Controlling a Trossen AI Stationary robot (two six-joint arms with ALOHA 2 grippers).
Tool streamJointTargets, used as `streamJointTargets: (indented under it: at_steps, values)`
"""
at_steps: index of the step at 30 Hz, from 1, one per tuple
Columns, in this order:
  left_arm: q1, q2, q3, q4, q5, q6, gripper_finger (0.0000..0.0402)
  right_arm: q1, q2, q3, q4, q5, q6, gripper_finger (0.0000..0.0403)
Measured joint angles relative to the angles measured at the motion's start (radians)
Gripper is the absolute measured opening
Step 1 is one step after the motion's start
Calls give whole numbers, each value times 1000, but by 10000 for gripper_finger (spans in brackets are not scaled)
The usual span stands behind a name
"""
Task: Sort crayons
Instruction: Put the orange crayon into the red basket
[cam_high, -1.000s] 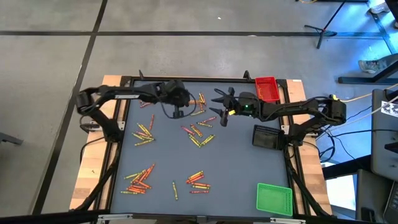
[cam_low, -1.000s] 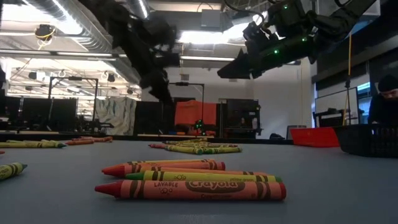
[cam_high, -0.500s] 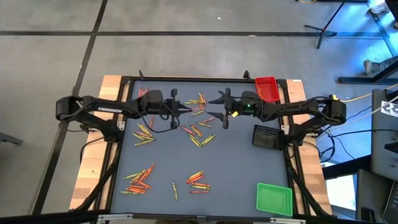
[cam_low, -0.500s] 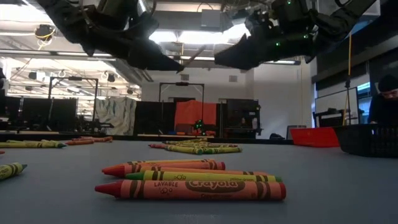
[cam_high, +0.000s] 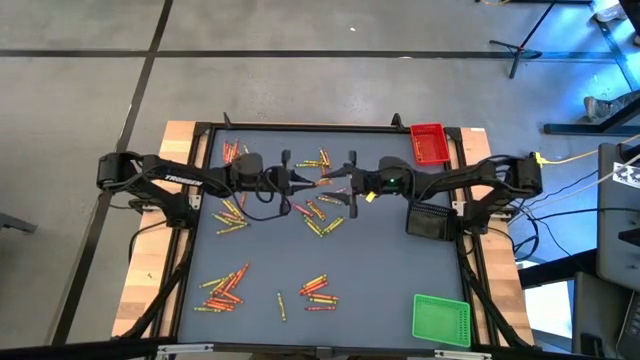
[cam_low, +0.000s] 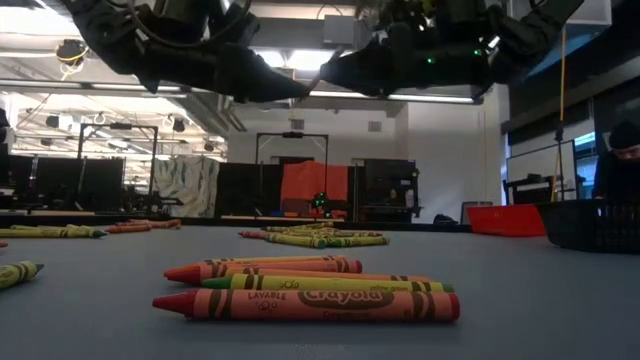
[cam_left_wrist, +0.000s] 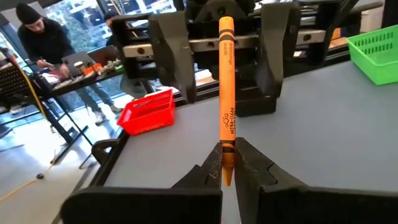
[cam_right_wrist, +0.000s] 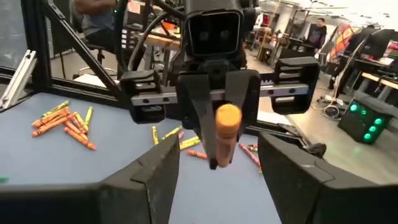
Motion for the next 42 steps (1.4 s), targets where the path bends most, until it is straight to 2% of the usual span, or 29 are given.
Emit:
streamJointTargets:
  at_steps: [5,14,16,19,22,31,37,42]
  values:
    - [-6,0,0,-2,4,0,4,19,37,44,-2,-28,-2,166]
    - [-7,0,0,-7,14,-1,4,23,35,50,-7,-5,-21,19]
    - [-7,0,0,-8,14,-2,4,23,35,50,-8,13,-27,13]
    - [-6,0,0,-7,10,0,5,23,34,50,-15,37,-24,33]
    - [-7,0,2,-9,-53,0,21,23,27,64,-63,92,-23,40]
    - [-6,-3,6,-8,-98,-57,129,22,-31,231,-552,308,-50,17]
    - [-6,-2,6,-48,-145,-58,143,16,-75,383,-960,452,-6,22]
    - [-6,-2,6,-58,-145,-55,143,-46,-105,479,-1278,544,75,21]
